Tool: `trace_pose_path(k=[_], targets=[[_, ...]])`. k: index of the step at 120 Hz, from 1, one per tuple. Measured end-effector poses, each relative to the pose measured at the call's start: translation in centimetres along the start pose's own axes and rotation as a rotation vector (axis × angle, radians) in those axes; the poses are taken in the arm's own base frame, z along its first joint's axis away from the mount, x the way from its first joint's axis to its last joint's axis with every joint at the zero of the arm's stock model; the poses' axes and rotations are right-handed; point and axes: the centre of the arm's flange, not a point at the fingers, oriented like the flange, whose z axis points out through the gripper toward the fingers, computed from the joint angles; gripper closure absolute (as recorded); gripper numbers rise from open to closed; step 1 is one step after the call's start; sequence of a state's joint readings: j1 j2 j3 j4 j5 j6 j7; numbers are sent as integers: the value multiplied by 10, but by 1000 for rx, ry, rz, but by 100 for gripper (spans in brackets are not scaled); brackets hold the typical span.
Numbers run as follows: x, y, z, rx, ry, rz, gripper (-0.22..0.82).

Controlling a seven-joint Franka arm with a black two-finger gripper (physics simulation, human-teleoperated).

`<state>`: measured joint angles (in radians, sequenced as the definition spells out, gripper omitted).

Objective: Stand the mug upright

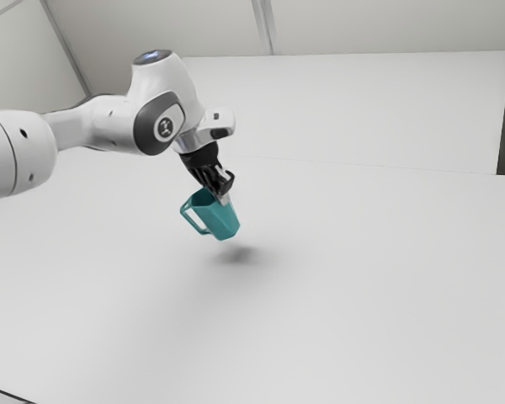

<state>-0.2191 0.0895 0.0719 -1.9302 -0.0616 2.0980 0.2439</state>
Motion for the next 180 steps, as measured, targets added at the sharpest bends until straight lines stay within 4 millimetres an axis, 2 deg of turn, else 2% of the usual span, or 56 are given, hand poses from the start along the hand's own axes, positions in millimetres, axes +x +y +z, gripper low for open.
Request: trace_pose_path(k=[23, 64, 89, 102, 122, 131, 162, 180], targets=[[-9, -18, 2, 88, -39, -33, 79], [-54, -55, 15, 124, -97, -188, 79], [-69, -70, 37, 130, -142, -267, 79], [-67, -66, 46, 134, -156, -280, 79], [-58, -39, 52, 138, -160, -255, 79], [-57, -32, 55, 139, -166, -254, 79], [-64, -45, 61, 141, -185, -314, 79], [-64, -43, 62, 142, -192, -326, 79]])
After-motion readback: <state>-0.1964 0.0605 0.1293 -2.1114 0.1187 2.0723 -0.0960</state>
